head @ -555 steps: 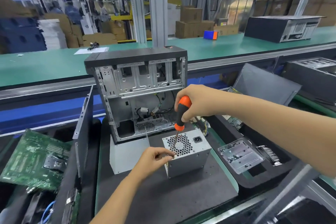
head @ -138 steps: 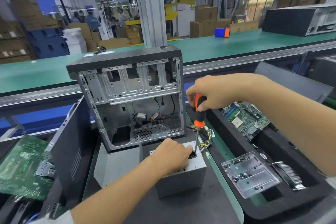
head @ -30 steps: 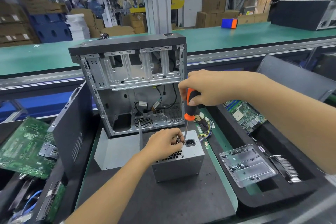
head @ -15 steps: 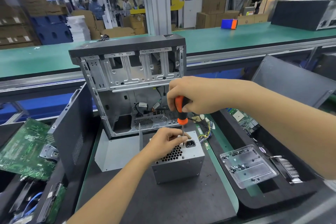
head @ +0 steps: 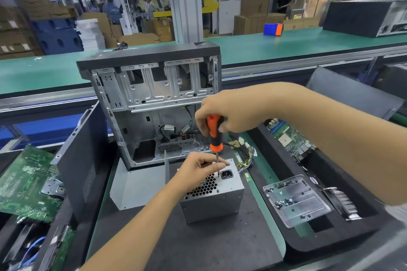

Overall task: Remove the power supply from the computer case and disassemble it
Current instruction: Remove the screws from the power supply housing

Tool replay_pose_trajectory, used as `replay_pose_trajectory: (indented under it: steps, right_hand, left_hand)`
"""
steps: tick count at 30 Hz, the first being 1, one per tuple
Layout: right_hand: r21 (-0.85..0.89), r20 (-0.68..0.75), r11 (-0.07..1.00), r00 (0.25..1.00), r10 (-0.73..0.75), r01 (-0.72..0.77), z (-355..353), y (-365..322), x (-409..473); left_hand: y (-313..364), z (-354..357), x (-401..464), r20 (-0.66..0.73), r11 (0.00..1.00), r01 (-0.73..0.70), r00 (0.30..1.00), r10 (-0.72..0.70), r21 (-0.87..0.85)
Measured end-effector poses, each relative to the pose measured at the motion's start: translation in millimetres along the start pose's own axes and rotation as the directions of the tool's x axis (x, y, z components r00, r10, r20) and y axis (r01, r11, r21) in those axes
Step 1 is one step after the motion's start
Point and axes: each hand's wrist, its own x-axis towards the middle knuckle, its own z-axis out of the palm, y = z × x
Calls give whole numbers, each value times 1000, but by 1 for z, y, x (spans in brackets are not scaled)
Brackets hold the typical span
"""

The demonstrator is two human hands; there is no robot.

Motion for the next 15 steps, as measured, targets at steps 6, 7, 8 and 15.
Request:
replay_pose_trajectory:
  steps: [6, 7, 8, 15]
  right_hand:
    - [-76, -190, 963, 952, 242, -260, 4, -10, 9]
    - [-166, -211, 939, 941, 263, -300, 7, -9, 13]
    - [-239, -220, 918, 938, 268, -318, 9, -8, 15]
    - [-228, 22, 971, 997, 80, -73, -2, 3, 11]
  left_hand:
    - [1, 3, 3, -39, 999, 34, 999, -34, -1]
    - [0, 3, 4, -45, 999, 49, 998, -48, 13]
    - [0, 3, 6, -44, 998, 62, 997, -61, 24]
    - [3, -4, 7, 4, 988, 14, 1000, -14, -155]
